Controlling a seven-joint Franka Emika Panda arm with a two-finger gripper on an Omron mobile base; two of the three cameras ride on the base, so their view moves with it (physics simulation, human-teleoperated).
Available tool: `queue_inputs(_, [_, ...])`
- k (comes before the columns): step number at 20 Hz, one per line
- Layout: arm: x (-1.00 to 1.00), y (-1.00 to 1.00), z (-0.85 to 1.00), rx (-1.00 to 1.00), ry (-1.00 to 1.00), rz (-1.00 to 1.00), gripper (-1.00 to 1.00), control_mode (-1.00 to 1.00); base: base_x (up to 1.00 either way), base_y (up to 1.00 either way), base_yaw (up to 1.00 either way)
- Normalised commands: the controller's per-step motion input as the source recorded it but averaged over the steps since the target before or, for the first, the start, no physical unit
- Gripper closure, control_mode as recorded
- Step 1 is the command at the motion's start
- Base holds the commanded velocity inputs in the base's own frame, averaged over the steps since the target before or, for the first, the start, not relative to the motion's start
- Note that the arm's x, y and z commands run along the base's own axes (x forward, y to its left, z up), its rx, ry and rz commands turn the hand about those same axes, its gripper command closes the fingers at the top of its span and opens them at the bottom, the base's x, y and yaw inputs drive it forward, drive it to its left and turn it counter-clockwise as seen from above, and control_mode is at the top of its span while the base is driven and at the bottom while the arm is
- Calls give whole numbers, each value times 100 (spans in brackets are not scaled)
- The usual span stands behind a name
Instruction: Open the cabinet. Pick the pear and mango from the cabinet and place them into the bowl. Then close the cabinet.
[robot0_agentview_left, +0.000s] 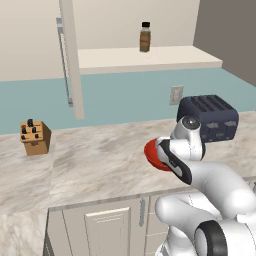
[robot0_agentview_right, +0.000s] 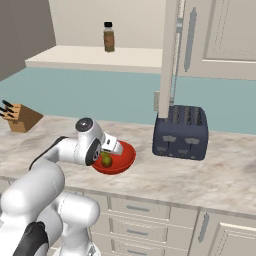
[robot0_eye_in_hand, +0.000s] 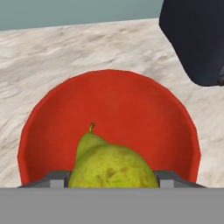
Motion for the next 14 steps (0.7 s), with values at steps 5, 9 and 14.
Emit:
queue_inputs(5, [0,-2,-8,0,0,0,-100,-100,0,0,0])
queue_inputs(9, [0,-4,0,0,0,0,-100,-100,0,0,0])
queue_inputs(14, [-2,-6,9,0,0,0,-100,-100,0,0,0])
